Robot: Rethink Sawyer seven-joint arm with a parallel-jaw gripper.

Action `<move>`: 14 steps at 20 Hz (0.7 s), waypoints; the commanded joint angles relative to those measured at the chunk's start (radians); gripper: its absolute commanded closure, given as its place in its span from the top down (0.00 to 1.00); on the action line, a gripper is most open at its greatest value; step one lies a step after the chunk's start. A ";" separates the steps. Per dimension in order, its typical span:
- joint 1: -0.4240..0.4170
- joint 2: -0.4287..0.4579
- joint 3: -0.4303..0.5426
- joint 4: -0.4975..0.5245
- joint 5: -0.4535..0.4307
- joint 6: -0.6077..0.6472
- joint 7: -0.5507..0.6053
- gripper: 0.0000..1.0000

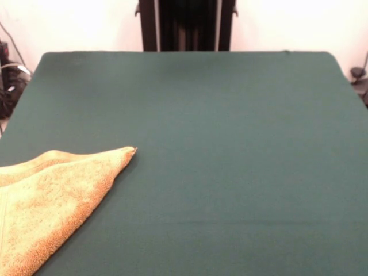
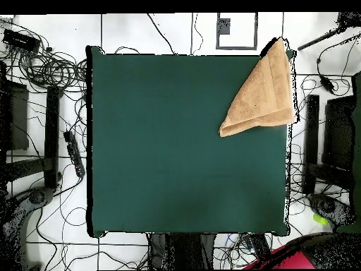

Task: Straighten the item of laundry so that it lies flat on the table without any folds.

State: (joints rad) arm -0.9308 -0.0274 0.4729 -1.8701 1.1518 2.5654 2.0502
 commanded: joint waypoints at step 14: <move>0.077 0.096 -0.173 0.040 0.455 0.415 0.322 0.00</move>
State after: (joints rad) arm -0.8947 -0.0334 0.3641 -1.8165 1.3967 2.8165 2.0502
